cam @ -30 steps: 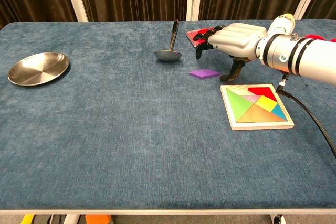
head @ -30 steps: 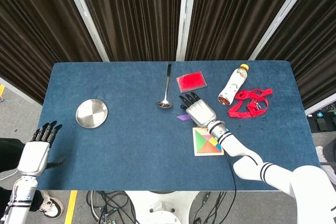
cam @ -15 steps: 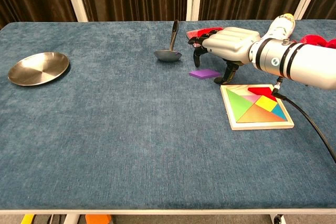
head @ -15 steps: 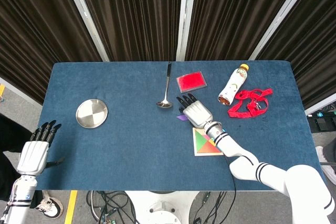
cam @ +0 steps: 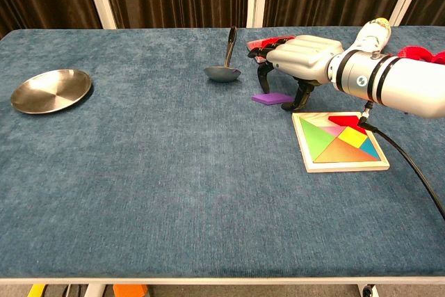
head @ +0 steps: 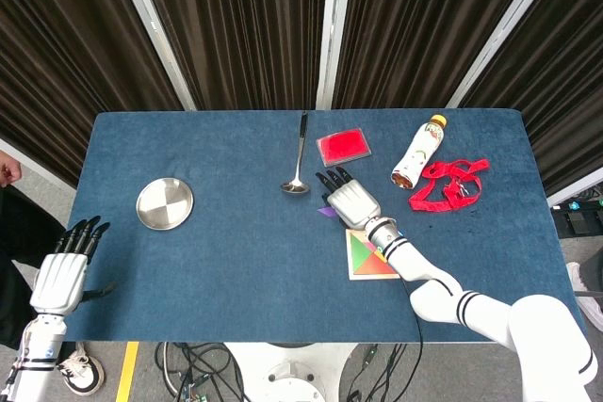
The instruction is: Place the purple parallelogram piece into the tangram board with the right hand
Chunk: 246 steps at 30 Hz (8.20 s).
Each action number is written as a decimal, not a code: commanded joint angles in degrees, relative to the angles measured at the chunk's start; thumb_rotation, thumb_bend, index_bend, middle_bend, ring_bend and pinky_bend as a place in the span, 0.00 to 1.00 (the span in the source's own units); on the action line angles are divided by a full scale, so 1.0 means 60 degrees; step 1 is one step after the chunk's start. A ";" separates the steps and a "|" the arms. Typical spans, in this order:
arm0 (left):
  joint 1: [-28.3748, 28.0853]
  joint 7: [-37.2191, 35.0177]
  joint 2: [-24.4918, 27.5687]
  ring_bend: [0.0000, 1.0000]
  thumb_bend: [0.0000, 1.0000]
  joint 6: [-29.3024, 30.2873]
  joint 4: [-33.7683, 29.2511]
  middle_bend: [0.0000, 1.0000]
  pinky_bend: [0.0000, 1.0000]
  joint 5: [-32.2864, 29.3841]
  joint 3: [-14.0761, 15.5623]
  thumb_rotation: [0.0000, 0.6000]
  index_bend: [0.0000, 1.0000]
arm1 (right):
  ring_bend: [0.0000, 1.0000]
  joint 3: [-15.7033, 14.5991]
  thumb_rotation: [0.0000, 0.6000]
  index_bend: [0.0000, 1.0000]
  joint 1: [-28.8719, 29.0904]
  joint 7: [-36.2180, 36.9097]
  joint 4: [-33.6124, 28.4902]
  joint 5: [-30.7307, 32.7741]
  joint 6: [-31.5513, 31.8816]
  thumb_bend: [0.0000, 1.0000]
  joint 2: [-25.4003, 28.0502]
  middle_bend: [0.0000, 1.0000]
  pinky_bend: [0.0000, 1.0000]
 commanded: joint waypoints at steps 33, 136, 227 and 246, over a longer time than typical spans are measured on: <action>-0.0013 -0.0120 -0.0080 0.00 0.06 -0.0065 0.0127 0.04 0.15 0.0045 0.0050 1.00 0.10 | 0.00 0.0043 1.00 0.53 -0.0120 -0.0065 -0.0397 0.0396 0.0325 0.23 0.0336 0.00 0.00; 0.0036 -0.0909 -0.0249 0.00 0.06 -0.0088 0.0725 0.04 0.15 0.0161 0.0142 1.00 0.12 | 0.00 -0.0698 1.00 0.32 0.0565 -0.4285 -0.6501 0.8903 0.2173 0.27 0.2790 0.00 0.00; 0.0065 -0.1007 -0.0268 0.00 0.06 -0.0123 0.0803 0.04 0.16 0.0122 0.0169 1.00 0.12 | 0.00 -0.1411 1.00 0.41 0.0828 -0.3587 -0.7238 0.8175 0.1943 0.63 0.3194 0.00 0.00; 0.0015 -0.0926 -0.0300 0.00 0.06 -0.0160 0.0752 0.04 0.16 0.0182 0.0171 1.00 0.12 | 0.00 -0.1600 1.00 0.41 0.0073 -0.2968 -0.7840 0.7233 0.2353 0.63 0.4286 0.00 0.00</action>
